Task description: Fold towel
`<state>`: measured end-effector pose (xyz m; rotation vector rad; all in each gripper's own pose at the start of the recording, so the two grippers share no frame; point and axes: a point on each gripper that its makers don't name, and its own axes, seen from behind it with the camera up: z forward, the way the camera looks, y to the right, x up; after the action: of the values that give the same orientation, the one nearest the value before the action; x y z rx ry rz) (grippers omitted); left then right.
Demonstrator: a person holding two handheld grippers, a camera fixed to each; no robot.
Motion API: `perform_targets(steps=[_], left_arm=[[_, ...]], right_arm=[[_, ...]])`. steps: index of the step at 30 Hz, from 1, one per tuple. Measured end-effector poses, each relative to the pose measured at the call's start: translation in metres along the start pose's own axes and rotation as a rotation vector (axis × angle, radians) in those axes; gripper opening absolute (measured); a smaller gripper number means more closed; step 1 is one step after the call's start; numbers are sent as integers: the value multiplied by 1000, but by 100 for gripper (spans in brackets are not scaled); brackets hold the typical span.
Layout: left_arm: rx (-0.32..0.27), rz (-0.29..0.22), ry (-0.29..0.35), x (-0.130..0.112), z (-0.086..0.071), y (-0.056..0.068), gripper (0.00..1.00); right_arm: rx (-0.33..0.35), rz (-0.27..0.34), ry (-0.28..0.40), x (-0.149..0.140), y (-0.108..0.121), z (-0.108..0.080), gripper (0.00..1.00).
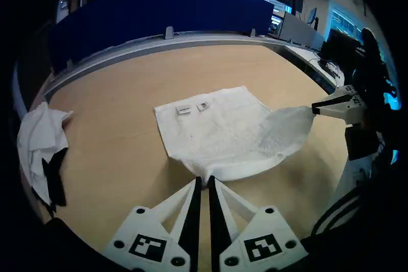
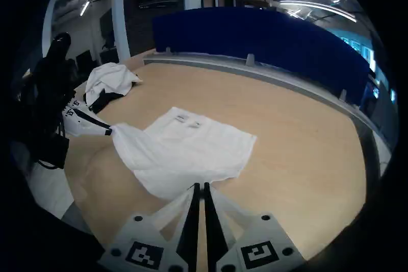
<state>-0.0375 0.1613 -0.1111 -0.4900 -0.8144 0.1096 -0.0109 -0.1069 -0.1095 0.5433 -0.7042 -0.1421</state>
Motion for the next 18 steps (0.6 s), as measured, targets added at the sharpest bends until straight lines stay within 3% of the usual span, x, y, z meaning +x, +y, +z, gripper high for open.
perform_targets(steps=[11,18], left_arm=[[4,-50,2,11,5,-9,10],[17,-132,-13,35,29,-29,10]], right_arm=[[-8,-9,14,15,9,8,6],[-14,0,21,35,33,39,6]])
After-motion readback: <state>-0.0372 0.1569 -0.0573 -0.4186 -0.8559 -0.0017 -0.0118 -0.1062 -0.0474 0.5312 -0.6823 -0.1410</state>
